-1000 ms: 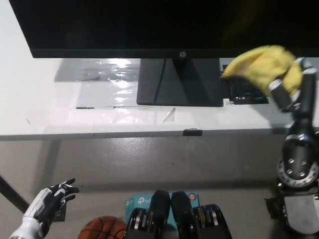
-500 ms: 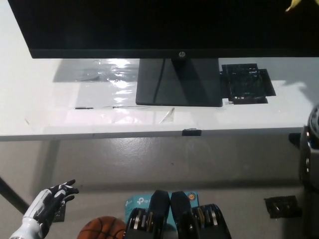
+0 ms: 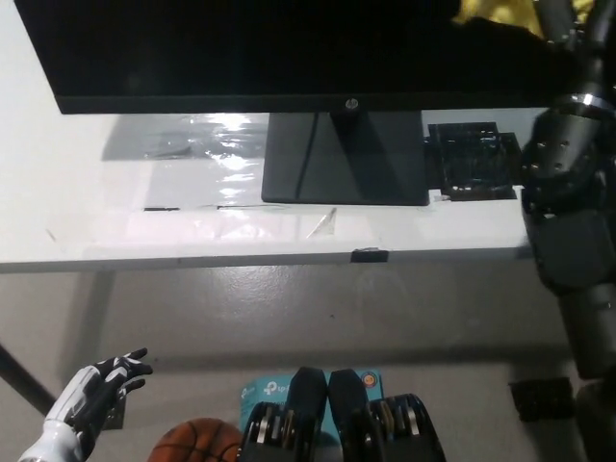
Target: The robot uses its right hand to pick up the cloth kept in the middle of the desk and use it to wipe the monitor in the middle of the desk by swiping its screen twice
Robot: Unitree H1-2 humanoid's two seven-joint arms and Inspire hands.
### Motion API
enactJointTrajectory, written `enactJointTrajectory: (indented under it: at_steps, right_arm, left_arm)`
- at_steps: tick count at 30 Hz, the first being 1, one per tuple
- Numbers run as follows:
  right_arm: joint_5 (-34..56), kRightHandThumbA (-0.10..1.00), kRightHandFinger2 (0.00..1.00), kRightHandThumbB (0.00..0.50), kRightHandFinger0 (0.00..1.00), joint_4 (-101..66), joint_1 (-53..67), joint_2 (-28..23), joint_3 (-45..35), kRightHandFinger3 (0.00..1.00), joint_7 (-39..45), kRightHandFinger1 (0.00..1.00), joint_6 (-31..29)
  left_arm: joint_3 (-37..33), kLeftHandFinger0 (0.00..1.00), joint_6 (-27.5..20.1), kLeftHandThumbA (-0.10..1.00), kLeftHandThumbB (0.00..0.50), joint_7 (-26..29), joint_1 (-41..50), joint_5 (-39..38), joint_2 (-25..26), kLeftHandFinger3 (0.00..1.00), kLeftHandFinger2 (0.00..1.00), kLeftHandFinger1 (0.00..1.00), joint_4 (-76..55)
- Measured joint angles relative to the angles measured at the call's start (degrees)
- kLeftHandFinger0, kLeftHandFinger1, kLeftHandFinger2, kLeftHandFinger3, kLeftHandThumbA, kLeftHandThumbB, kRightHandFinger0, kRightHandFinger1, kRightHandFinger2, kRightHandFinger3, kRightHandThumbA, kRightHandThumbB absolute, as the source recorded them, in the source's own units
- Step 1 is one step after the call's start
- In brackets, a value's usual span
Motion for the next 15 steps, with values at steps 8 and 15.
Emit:
enactJointTrajectory:
  at_steps: [8, 15]
  right_arm:
    - [-3.3, -0.1, 0.22, 0.166, 0.0, 10.6, -4.8, -1.7, 6.2, 0.26, -3.8, 0.0, -0.5]
    - [-3.5, -0.1, 0.18, 0.102, 0.0, 12.1, -5.2, 0.5, 8.2, 0.11, -5.5, 0.0, -0.3]
  left_arm:
    - [-0.2, 0.96, 0.1, 0.62, 0.115, 0.0, -0.1, 0.0, 0.0, 1.0, 0.92, 0.88, -0.1]
    - [-0.3, 0.95, 0.1, 0.6, 0.099, 0.0, 0.0, 0.1, 0.0, 1.0, 0.91, 0.87, -0.2]
